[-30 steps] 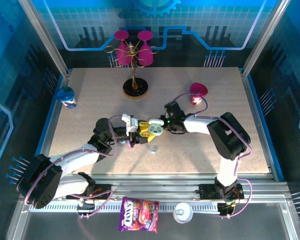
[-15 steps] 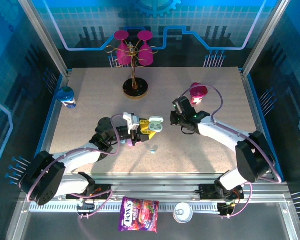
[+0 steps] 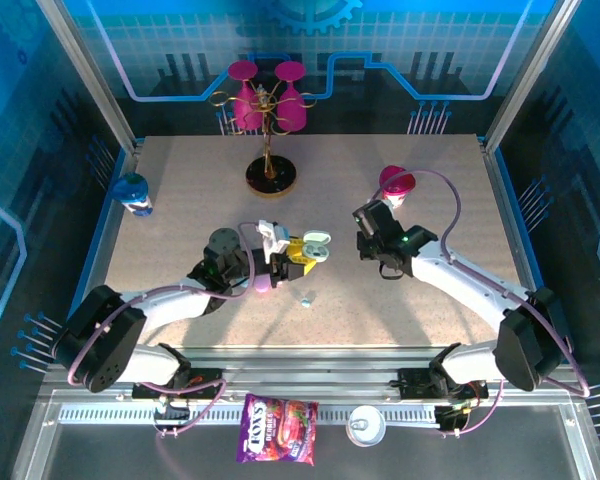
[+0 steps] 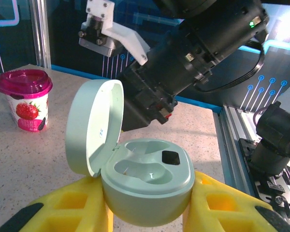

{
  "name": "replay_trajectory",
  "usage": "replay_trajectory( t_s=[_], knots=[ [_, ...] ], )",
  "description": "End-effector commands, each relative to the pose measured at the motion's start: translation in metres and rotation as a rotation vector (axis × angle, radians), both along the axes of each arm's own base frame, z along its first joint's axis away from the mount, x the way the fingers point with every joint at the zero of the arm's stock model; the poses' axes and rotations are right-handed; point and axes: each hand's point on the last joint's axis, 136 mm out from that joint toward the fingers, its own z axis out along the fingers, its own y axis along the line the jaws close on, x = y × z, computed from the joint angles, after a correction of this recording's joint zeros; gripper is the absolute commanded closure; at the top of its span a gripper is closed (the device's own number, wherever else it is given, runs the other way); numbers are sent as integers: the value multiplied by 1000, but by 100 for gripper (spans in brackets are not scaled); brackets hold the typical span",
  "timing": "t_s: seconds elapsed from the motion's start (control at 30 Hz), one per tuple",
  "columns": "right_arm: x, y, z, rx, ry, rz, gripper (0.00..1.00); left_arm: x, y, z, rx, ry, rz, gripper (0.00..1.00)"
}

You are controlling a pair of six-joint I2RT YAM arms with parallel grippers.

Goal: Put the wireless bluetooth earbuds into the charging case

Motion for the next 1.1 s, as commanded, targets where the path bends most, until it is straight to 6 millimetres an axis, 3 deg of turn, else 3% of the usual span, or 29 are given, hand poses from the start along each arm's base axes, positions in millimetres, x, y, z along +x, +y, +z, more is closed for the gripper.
replay_trajectory(
  t_s=[0.0, 0.4, 0.7, 1.07],
  knots=[
    [-7, -7, 21, -53, -31, -2, 83, 8, -3, 8, -7, -18, 2, 72],
    [-16, -14, 45, -236, -65, -5, 83, 12, -6, 6, -15, -3, -6, 72],
    [-23, -3, 57, -193, -87, 28, 83, 16, -10, 6, -21, 14, -11, 72],
    [-49, 49, 97, 153, -181, 255, 82, 15, -14, 11, -33, 44, -43, 72]
  ],
)
